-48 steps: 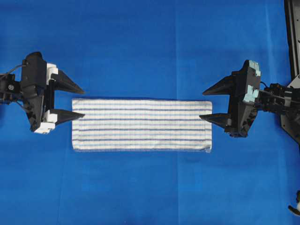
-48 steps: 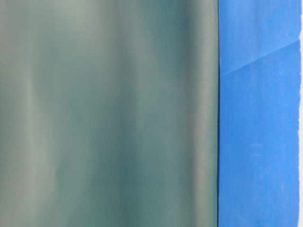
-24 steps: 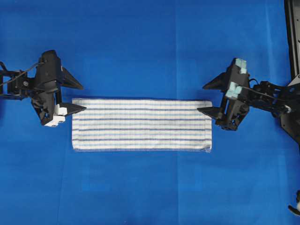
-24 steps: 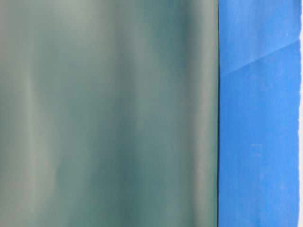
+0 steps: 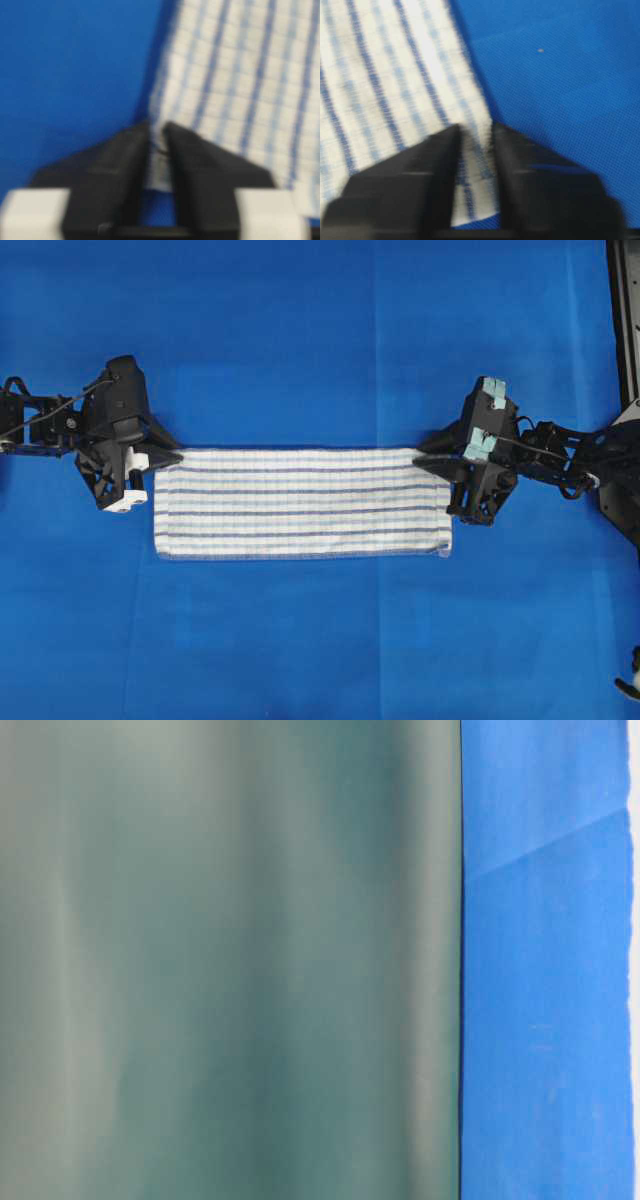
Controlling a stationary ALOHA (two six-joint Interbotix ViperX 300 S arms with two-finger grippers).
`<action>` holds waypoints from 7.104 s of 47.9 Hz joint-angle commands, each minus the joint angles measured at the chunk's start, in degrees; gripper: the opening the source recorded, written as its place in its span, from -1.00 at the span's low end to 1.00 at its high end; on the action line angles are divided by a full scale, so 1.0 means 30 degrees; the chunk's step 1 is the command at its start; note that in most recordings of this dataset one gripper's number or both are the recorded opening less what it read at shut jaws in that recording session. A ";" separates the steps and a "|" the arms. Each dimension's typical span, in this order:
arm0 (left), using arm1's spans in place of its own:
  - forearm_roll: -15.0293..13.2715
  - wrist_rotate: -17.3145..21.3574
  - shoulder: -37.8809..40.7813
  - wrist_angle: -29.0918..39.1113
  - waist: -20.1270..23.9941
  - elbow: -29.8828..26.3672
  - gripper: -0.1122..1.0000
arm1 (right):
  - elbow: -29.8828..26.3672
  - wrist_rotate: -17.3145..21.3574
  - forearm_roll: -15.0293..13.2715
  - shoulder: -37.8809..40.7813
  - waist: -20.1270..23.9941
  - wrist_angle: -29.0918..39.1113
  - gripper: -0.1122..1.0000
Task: Fold the blue towel.
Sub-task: 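Grasp the short ends of the folded strip with both grippers, then lift the strip and rotate it vertical, right gripper moving to the top, then lay the strip down vertically and open both grippers, withdrawing them, then move both grippers to the strip's top corners and pinch them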
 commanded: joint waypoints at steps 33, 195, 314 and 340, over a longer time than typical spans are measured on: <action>-0.0029 0.0176 -0.2490 0.3633 0.0059 -0.1172 -0.77 | 0.0234 -0.0176 0.0029 -0.2783 0.0176 0.0791 -0.76; -0.0410 -0.3252 0.4395 -0.4014 -0.5127 -1.1074 -0.77 | -1.0166 -0.9287 -0.0234 0.0146 -1.0547 0.7793 -0.76; 0.0000 0.0527 -0.3838 0.4482 0.2666 -0.6504 0.26 | -0.6797 -0.6387 -0.0146 -0.5186 -0.9697 0.8145 0.78; 0.0000 0.1260 -0.0879 0.1641 0.5859 -0.6709 0.26 | -0.7295 -0.6357 0.1436 -0.1406 -0.9961 0.4834 0.78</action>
